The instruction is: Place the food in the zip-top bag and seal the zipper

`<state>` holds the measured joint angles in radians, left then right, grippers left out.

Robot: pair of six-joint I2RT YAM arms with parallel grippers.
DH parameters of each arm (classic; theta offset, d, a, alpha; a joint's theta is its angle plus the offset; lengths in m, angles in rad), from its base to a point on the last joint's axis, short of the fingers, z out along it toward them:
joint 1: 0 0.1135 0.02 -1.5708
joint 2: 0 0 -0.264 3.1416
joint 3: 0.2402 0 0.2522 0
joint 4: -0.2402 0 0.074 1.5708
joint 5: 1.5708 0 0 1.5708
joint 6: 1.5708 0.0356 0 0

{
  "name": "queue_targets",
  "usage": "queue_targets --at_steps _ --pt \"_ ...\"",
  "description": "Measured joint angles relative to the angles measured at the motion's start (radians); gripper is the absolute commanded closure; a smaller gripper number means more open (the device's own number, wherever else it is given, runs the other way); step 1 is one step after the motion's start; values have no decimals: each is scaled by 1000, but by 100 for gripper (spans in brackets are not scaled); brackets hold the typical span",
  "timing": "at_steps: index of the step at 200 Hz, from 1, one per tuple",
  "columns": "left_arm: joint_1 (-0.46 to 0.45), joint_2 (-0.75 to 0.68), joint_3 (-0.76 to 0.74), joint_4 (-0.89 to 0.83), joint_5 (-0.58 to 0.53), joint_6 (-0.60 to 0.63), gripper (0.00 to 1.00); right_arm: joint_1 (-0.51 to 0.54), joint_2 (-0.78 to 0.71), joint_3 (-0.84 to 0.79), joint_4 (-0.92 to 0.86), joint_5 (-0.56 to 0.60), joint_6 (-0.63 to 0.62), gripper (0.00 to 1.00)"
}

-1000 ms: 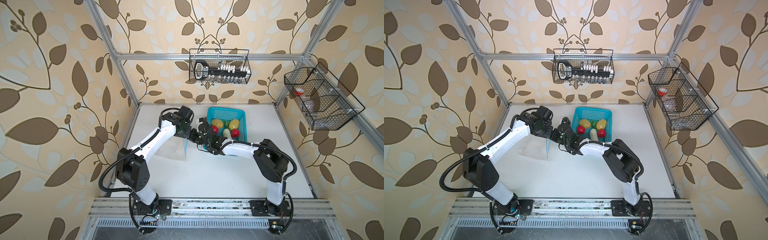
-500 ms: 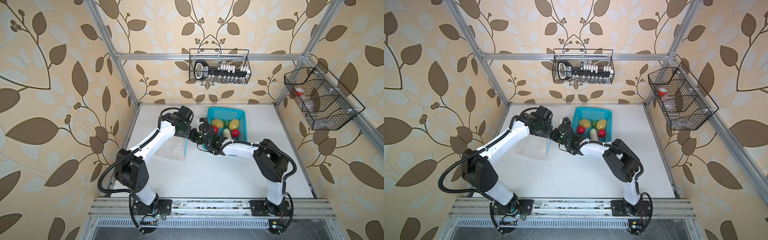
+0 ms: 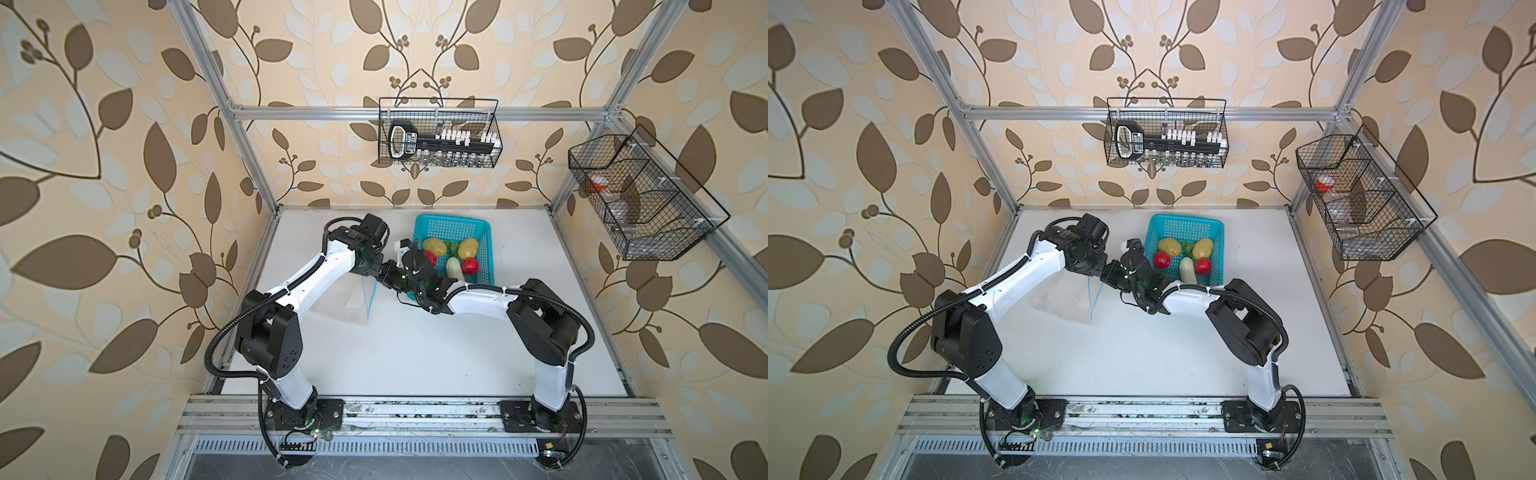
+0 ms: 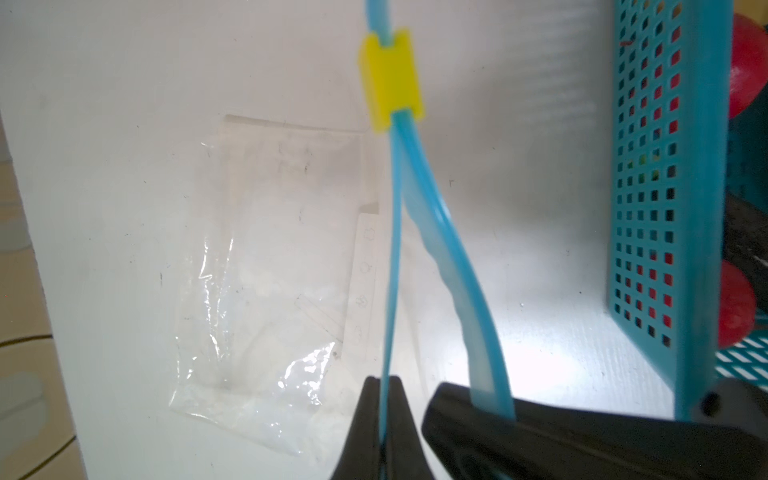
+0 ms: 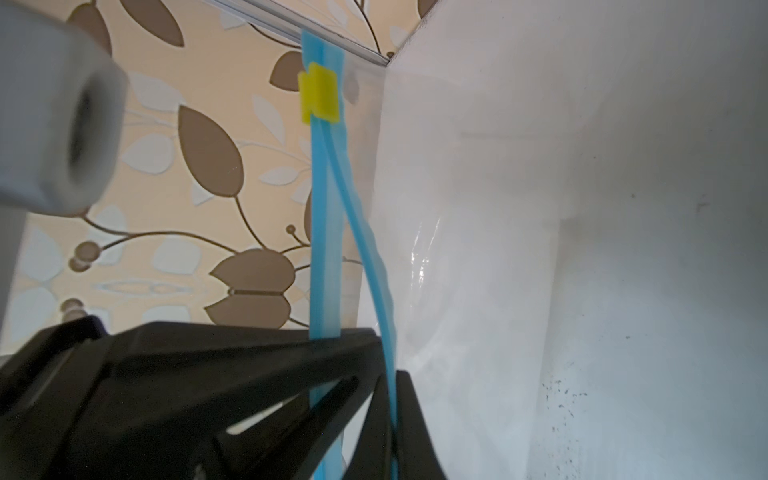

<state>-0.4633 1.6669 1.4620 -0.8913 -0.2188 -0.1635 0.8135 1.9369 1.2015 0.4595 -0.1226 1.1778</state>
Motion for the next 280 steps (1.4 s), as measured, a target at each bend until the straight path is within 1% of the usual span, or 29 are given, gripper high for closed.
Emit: queue_targets --at_steps 11,52,83,109,131,162,180,204,254,280 --pt "0 1 0 2 -11 3 100 -3 0 -2 2 -8 0 100" --pt "9 14 8 -6 -121 24 100 -12 -18 -2 -35 -12 -32 100" --pt "14 7 37 -10 -214 48 100 -29 -39 -2 -130 28 -79 100" --pt "20 -26 40 -11 -284 73 100 -43 -47 -2 -216 74 -121 100" --pt "19 -42 63 -19 -297 89 100 -50 -47 6 -262 89 -155 100" --pt "21 -42 101 -32 -318 108 100 -55 -47 61 -303 97 -200 100" --pt "22 -42 114 -33 -321 114 100 -63 -47 70 -304 95 -215 88" --pt "26 -42 115 -38 -332 114 100 -72 -46 90 -322 79 -238 79" --pt "27 -41 115 -56 -335 113 100 -77 -36 187 -330 15 -245 70" --pt "27 -40 115 -64 -334 111 100 -76 -37 203 -313 -13 -237 65"
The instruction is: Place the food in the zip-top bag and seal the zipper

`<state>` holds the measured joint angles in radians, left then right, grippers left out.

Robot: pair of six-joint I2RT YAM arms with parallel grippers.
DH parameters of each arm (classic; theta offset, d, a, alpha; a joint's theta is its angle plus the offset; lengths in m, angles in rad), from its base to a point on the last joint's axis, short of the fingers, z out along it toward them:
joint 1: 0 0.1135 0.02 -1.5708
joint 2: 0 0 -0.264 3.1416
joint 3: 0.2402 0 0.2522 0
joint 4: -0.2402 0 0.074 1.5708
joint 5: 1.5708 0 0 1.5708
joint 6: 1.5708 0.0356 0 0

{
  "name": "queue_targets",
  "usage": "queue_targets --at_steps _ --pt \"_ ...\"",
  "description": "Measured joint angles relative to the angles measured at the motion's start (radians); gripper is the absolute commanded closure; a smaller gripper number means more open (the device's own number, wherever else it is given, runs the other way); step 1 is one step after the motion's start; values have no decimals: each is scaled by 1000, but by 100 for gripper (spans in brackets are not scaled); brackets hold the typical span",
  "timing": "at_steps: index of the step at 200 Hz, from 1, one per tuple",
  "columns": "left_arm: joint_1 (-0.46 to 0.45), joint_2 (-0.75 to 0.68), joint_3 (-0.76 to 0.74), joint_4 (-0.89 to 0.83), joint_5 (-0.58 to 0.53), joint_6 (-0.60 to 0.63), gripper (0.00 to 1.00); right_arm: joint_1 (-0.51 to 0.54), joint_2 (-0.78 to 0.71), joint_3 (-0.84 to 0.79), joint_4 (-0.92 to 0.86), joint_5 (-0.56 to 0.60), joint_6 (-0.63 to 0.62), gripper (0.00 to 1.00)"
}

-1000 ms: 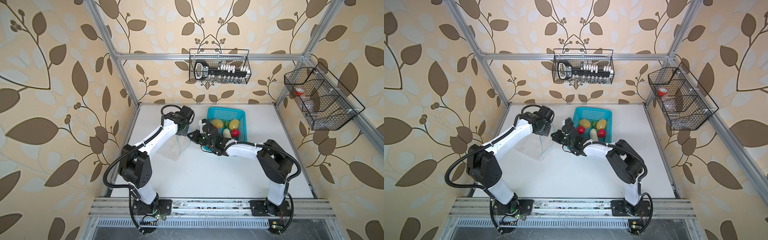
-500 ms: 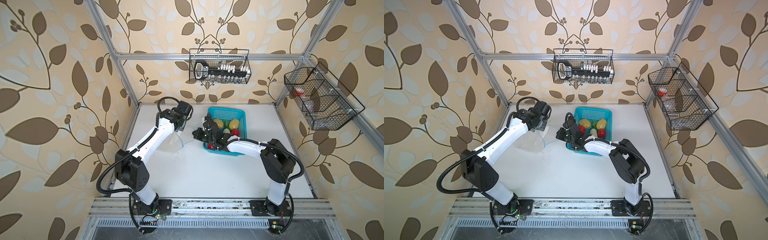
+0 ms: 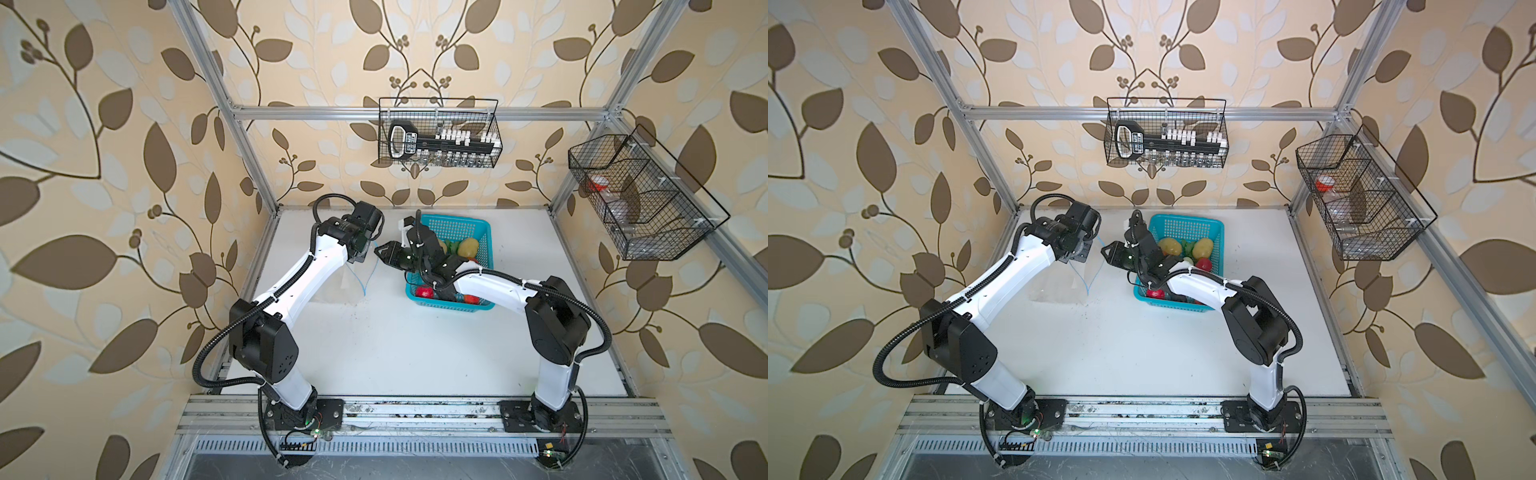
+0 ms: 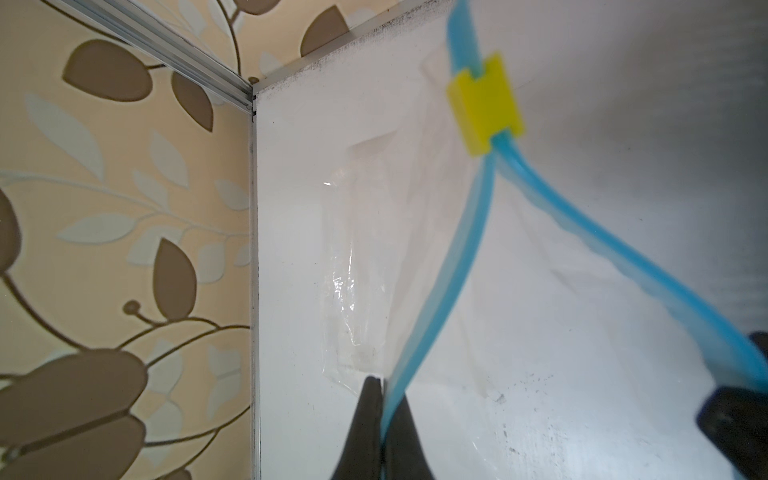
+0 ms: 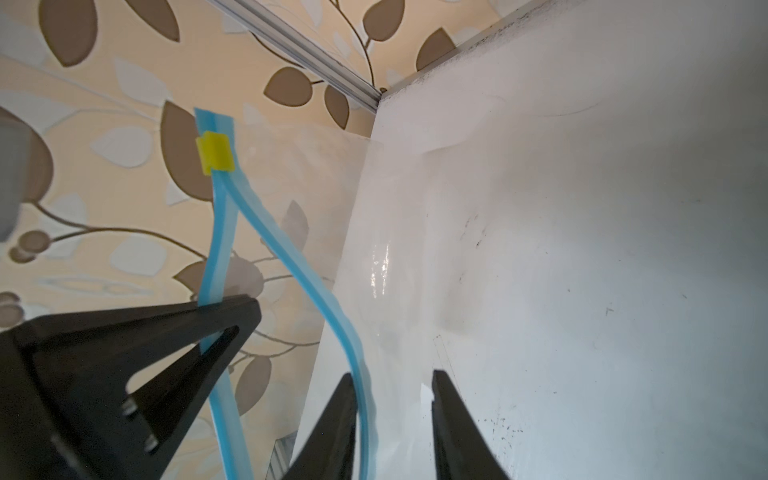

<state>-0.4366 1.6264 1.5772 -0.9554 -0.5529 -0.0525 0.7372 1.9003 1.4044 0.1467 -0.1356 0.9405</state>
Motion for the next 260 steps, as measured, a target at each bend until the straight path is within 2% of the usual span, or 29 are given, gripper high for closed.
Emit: queue_targets --at_steps 59,106,143,189,260 --pt "0 27 7 -18 4 -7 100 -3 -27 -6 1 -31 11 55" --pt "0 34 13 -22 8 -10 100 -54 -163 -71 -31 -19 -13 47" --pt "0 36 13 -22 23 -10 100 -132 -258 -122 -183 91 -99 42" --pt "0 36 13 -22 32 -10 100 -210 -266 -155 -410 284 -226 39" --pt "0 36 13 -23 52 -10 100 -280 -151 -195 -538 364 -313 38"
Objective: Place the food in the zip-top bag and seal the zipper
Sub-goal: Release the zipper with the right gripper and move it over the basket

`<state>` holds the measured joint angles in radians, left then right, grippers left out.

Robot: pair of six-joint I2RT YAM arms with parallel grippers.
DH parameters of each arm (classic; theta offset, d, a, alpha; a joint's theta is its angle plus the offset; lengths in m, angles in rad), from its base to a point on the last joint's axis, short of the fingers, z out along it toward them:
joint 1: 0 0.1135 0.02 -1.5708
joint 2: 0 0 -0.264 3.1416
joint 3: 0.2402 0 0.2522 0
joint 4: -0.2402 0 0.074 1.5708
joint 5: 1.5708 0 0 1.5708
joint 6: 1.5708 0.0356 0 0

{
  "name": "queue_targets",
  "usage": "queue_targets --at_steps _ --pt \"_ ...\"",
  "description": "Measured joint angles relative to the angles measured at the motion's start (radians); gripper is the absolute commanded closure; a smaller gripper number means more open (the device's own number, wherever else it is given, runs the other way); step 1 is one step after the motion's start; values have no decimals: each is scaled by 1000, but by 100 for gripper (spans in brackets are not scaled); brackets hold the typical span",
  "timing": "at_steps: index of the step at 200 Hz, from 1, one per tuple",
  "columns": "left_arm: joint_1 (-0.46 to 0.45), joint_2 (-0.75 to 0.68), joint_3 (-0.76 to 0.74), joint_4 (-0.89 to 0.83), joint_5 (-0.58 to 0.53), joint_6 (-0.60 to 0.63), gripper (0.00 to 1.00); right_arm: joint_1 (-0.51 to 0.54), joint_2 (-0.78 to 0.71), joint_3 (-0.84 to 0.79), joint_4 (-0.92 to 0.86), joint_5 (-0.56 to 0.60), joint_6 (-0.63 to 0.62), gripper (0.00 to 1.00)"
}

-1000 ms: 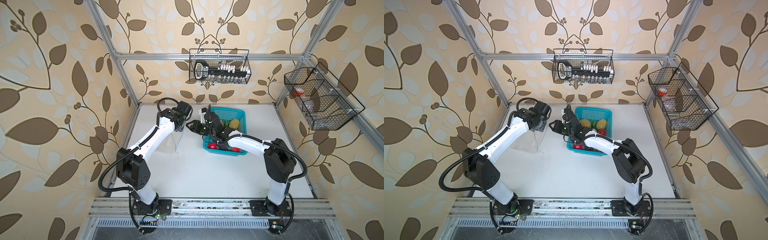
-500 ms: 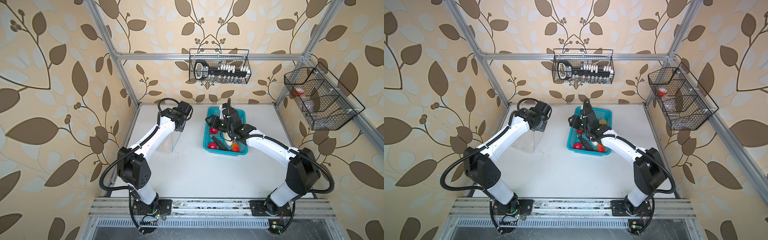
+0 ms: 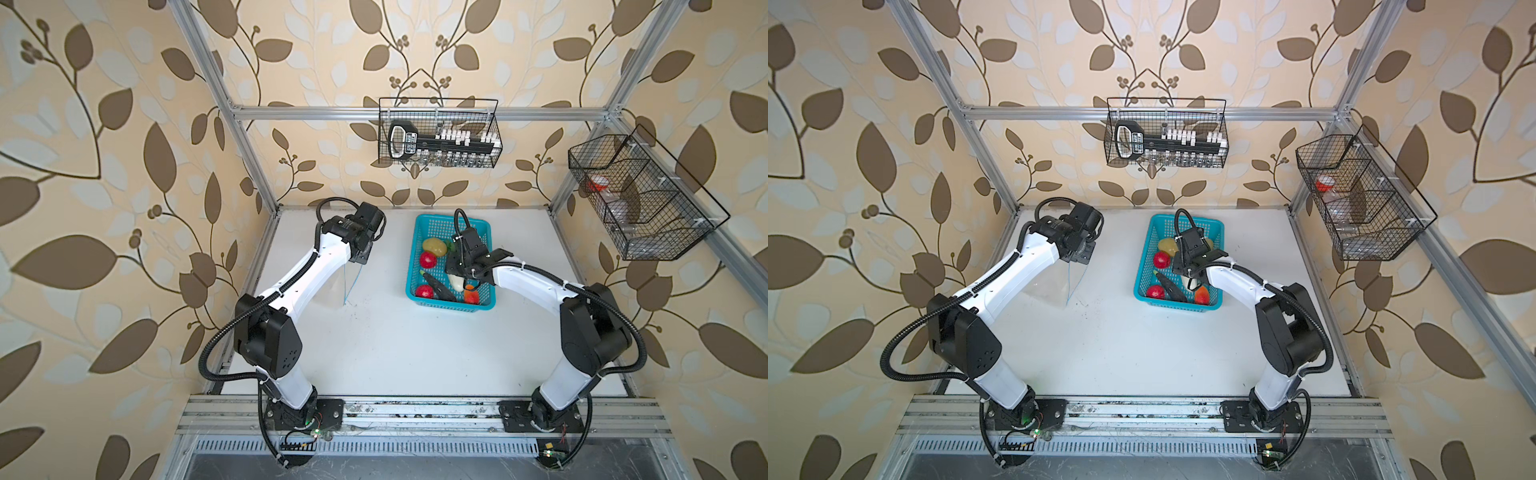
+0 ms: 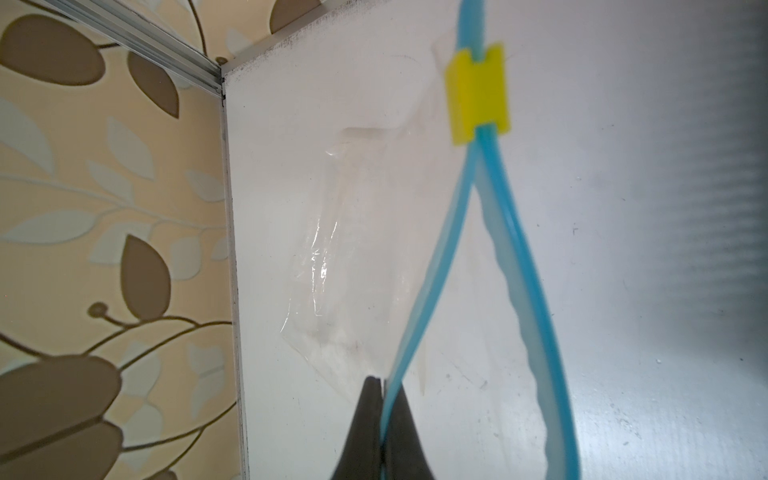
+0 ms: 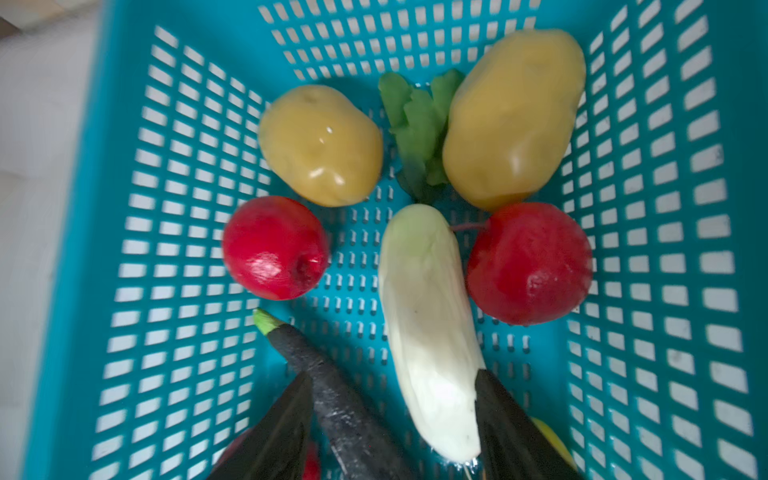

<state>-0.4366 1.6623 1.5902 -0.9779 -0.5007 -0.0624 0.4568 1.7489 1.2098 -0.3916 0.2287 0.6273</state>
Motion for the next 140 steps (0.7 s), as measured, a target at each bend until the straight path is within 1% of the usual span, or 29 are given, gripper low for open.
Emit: queue_targets --at_steps 29,73,83,99,120,140 --pt "0 0 0 0 0 0 100 -10 85 11 -32 3 -20 38" --pt "0 0 0 0 3 0 100 -19 180 101 -46 4 -48 39" --pt "0 0 0 0 3 0 100 -23 195 122 -44 -1 -54 42" --pt "0 0 0 0 3 0 100 -32 217 146 -41 -8 -64 50" --pt "0 0 0 0 4 0 100 -47 227 152 -23 -27 -76 58" --pt "0 0 0 -1 6 0 100 -61 227 152 -7 -51 -84 61"
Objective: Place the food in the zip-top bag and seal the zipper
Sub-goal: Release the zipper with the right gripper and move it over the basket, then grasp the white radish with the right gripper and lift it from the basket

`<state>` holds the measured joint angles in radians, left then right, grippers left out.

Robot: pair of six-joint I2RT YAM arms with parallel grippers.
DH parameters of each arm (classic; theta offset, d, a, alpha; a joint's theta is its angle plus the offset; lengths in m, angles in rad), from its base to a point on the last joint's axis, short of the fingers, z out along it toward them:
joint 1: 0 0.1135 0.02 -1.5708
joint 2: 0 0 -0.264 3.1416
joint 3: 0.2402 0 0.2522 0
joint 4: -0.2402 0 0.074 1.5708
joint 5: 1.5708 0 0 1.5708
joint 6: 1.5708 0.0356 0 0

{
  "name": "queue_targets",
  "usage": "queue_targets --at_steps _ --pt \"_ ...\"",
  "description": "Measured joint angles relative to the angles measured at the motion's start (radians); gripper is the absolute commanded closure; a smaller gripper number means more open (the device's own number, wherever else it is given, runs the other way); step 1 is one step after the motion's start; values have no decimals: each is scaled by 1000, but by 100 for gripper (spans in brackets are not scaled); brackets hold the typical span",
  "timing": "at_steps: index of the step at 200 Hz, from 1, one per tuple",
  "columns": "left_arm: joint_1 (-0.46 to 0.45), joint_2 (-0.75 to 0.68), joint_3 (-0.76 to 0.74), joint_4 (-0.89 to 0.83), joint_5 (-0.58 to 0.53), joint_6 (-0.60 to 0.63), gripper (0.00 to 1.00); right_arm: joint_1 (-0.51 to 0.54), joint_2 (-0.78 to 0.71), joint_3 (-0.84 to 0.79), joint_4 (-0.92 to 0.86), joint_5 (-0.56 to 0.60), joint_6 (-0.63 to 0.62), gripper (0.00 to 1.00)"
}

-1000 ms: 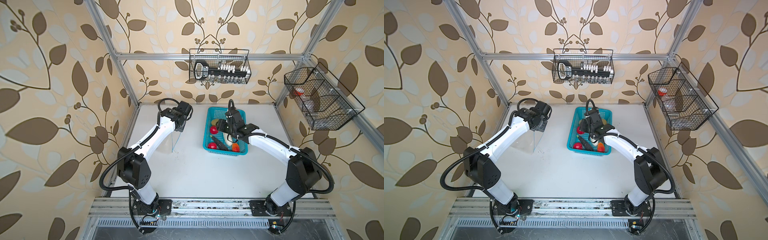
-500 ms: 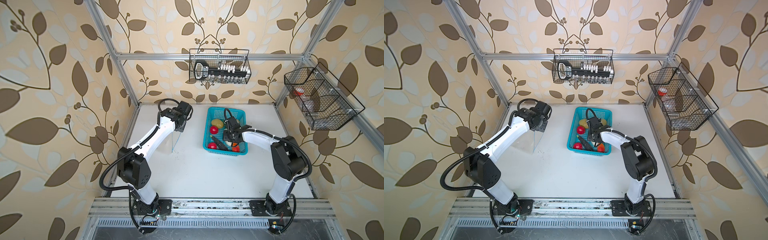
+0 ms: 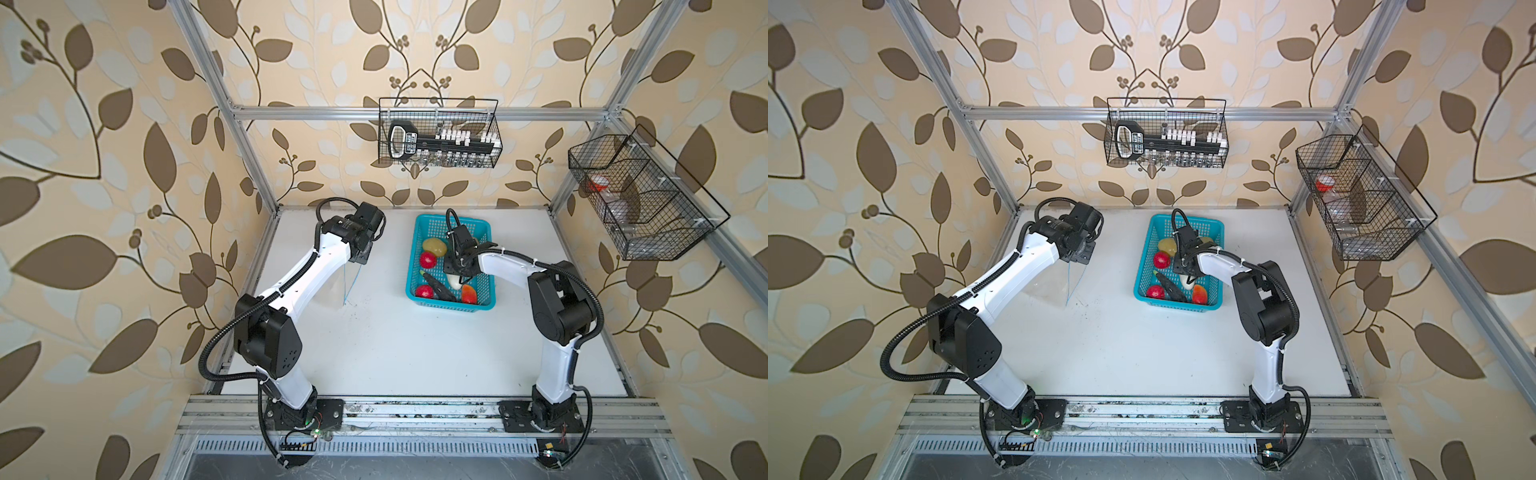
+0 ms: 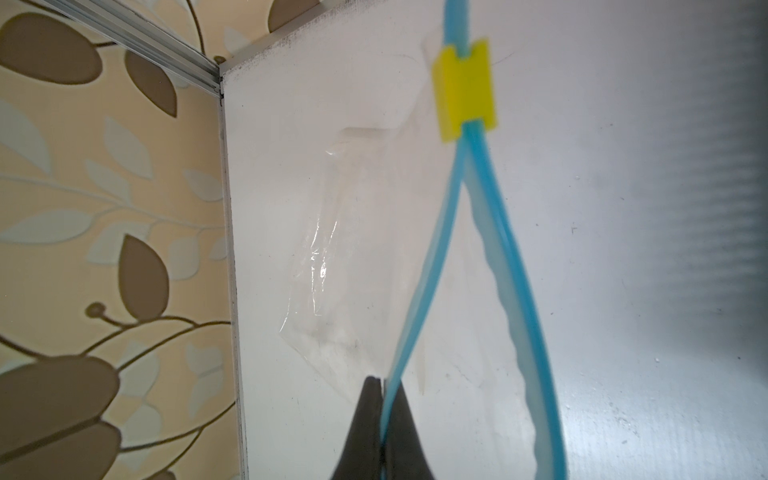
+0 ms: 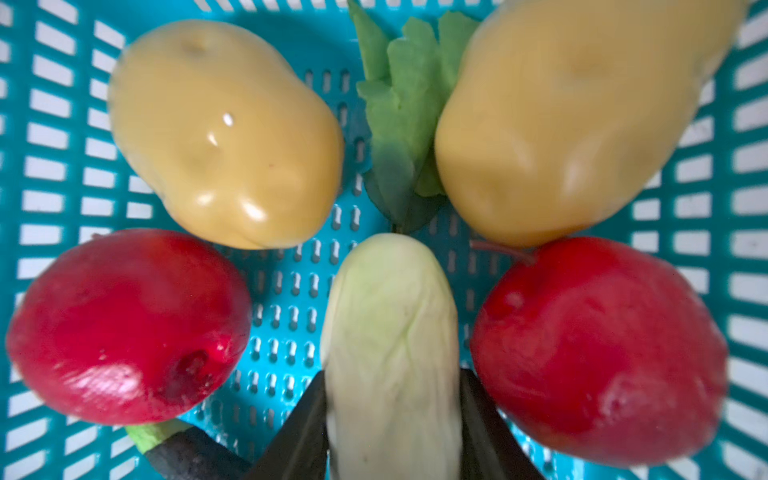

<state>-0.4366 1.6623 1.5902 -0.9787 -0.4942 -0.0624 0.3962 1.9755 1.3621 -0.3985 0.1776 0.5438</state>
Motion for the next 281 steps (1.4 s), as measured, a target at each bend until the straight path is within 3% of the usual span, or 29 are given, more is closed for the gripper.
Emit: queue_targets --at_steps 55,99,175,204,236,248,281 --pt "0 0 0 -3 20 0 100 -20 23 29 7 -55 -5 44" --pt "0 -6 -14 -2 23 0 100 -23 50 72 2 -66 -10 39" --pt "0 -10 -18 -2 24 0 100 -31 164 228 -40 -67 -3 43" --pt "0 -10 -20 -2 24 0 100 -34 183 229 -65 -78 3 53" --pt "0 -10 -20 -3 25 0 100 -39 182 228 -63 -108 11 82" --pt "0 -10 -20 -4 27 -1 100 -42 176 214 -40 -135 16 89" --pt "0 -10 -19 -9 46 -7 100 -57 14 -6 135 -266 84 100"
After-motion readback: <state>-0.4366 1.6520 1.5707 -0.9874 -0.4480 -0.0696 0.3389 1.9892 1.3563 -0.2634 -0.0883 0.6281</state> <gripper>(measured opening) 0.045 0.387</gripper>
